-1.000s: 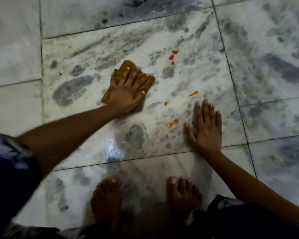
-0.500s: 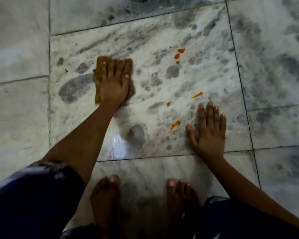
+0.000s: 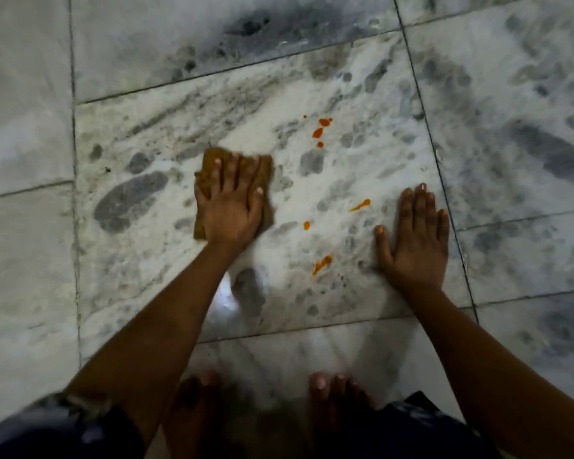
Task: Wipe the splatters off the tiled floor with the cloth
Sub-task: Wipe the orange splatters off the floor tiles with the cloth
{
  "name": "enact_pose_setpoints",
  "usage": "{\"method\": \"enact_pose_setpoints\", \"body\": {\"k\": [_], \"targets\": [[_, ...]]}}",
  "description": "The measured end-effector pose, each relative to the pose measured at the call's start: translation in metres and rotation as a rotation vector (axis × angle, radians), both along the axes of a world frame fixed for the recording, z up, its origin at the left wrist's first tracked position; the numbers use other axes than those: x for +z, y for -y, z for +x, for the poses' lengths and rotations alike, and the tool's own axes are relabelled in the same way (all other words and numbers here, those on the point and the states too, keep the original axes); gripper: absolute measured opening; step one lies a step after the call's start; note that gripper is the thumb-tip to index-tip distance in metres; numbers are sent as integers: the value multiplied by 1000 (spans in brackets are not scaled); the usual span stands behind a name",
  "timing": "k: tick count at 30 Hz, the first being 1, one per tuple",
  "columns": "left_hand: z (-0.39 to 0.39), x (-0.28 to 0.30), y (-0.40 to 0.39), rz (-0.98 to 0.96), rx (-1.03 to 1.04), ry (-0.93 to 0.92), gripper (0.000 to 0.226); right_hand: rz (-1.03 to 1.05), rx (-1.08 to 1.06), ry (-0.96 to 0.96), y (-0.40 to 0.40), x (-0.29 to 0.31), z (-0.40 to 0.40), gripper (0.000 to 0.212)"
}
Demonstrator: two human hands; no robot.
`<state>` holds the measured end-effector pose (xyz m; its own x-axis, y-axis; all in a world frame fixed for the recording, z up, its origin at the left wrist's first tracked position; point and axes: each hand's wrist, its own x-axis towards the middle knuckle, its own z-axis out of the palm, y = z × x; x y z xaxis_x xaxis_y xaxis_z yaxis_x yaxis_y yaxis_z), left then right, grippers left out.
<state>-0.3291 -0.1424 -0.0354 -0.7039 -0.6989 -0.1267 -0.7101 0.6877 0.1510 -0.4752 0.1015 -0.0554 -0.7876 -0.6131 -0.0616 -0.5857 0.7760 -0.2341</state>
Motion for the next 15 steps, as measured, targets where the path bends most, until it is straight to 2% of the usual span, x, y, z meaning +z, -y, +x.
{"method": "enact_pose_setpoints", "body": {"k": [3, 6, 8, 11, 13, 15], "targets": [[-76, 3, 41, 13, 43, 24, 55, -6, -12, -2, -1, 1, 1, 73], [-137, 3, 37, 22, -6, 10, 51, -7, -22, 5, 0, 3, 1, 73], [-138, 2, 20, 12, -88, -15, 51, -5, -27, 19, 1, 5, 0, 73], [-97, -1, 5, 14, -200, -58, 54, -6, -36, 32, 2, 6, 0, 73], [-81, -1, 12, 41, -137, -58, 55, -7, -38, 30, 1, 5, 0, 73], [-97, 2, 25, 48, 26, -29, 51, -8, -40, 27, 1, 4, 0, 73]]}}
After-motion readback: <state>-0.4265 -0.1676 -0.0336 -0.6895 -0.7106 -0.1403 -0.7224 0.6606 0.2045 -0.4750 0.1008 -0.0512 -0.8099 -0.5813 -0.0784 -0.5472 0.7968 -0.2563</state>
